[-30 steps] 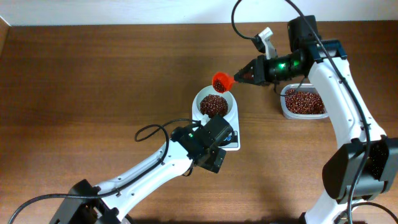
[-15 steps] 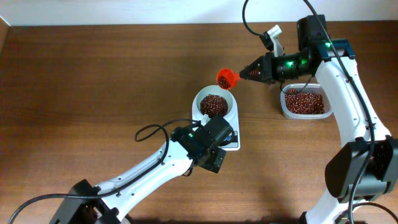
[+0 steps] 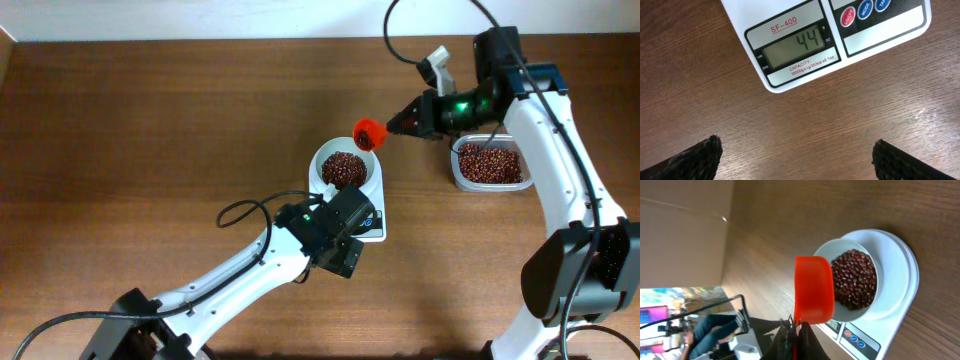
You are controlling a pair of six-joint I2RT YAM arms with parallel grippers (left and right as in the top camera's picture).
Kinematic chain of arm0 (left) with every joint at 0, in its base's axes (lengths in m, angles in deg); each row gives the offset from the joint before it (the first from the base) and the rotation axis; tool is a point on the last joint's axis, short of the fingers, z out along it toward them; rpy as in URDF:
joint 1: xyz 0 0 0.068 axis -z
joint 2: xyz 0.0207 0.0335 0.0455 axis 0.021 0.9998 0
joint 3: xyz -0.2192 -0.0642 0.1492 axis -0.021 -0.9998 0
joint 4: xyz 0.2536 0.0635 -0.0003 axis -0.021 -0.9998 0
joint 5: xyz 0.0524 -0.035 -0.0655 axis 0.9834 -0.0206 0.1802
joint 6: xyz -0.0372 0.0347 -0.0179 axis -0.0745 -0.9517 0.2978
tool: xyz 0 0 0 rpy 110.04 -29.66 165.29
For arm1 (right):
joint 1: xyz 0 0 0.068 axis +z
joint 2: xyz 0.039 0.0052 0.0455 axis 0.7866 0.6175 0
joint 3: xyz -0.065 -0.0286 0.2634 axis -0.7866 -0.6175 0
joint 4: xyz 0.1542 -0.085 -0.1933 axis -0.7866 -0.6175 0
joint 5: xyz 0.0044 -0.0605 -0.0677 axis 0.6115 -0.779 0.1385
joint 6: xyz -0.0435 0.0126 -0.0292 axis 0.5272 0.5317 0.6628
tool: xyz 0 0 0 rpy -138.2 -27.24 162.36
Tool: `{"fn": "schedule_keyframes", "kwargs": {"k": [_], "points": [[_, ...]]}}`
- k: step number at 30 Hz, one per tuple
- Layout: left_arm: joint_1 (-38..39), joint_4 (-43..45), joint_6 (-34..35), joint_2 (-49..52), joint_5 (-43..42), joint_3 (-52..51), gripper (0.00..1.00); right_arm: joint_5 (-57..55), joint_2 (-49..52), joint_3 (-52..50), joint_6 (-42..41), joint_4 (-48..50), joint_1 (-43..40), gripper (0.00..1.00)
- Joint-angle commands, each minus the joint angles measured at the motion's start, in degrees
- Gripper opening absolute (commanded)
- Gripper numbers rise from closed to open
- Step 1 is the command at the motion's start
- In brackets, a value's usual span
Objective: Scoop item into bowl and weigh 50g on scale
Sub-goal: 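Keep tapping the red scoop over the white bowl to add beans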
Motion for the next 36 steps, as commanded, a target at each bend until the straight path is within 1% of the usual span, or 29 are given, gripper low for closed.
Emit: {"fn": "schedule_keyframes", "kwargs": {"k": [1, 5, 9, 12, 14, 17, 18, 20, 23, 27, 28, 29, 31, 33, 34, 36], "points": [[0.0, 0.1, 0.3, 0.3, 0.6, -0.4, 0.99, -6.8, -0.7, 1.3, 0.0, 0.1, 3.3, 0.04], [0.0, 0.0, 0.3, 0.3, 0.6, -0.4, 0.99, -12.4, -0.7, 1.3, 0.0, 0.2, 5.7, 0.04], [0.0, 0.1, 0.3, 0.3, 0.6, -0.4, 0.99, -13.8, -0.7, 1.3, 0.0, 0.5, 5.8, 0.04], [0.0, 0.0, 0.3, 0.3, 0.6, -0.4, 0.99, -14.9, -0.7, 1.3, 0.2, 4.0, 5.8, 0.04], [0.0, 0.1, 0.3, 0.3, 0.6, -0.4, 0.99, -14.9, -0.7, 1.3, 0.3, 4.0, 5.8, 0.04], [0.0, 0.1, 0.3, 0.3, 0.6, -0.4, 0.99, -14.9, -0.7, 1.3, 3.0, 2.1, 7.0, 0.04], [0.0, 0.1, 0.3, 0.3, 0.6, -0.4, 0.99, -15.2, -0.7, 1.3, 5.7, 1.7, 7.8, 0.04], [0.0, 0.1, 0.3, 0.3, 0.6, -0.4, 0.99, -20.3, -0.7, 1.3, 5.6, 2.3, 8.9, 0.04], [0.0, 0.1, 0.3, 0.3, 0.6, -0.4, 0.99, -20.2, -0.7, 1.3, 9.3, 2.2, 10.4, 0.04], [0.0, 0.0, 0.3, 0.3, 0.6, -0.4, 0.99, -21.4, -0.7, 1.3, 8.9, 3.6, 10.3, 0.04], [0.0, 0.0, 0.3, 0.3, 0.6, -0.4, 0.99, -24.2, -0.7, 1.3, 6.3, 4.1, 10.3, 0.04], [0.0, 0.1, 0.3, 0.3, 0.6, -0.4, 0.99, -24.1, -0.7, 1.3, 5.4, 4.2, 10.3, 0.04], [0.0, 0.1, 0.3, 0.3, 0.6, -0.4, 0.99, -21.1, -0.7, 1.3, 7.1, 3.7, 10.7, 0.04], [0.0, 0.0, 0.3, 0.3, 0.6, -0.4, 0.99, -22.7, -0.7, 1.3, 5.2, 3.9, 10.6, 0.04], [0.0, 0.1, 0.3, 0.3, 0.6, -0.4, 0.99, -22.1, -0.7, 1.3, 5.7, 3.9, 10.7, 0.04], [0.0, 0.1, 0.3, 0.3, 0.6, -0.4, 0.99, -22.1, -0.7, 1.3, 2.6, 4.0, 10.4, 0.04]]}}
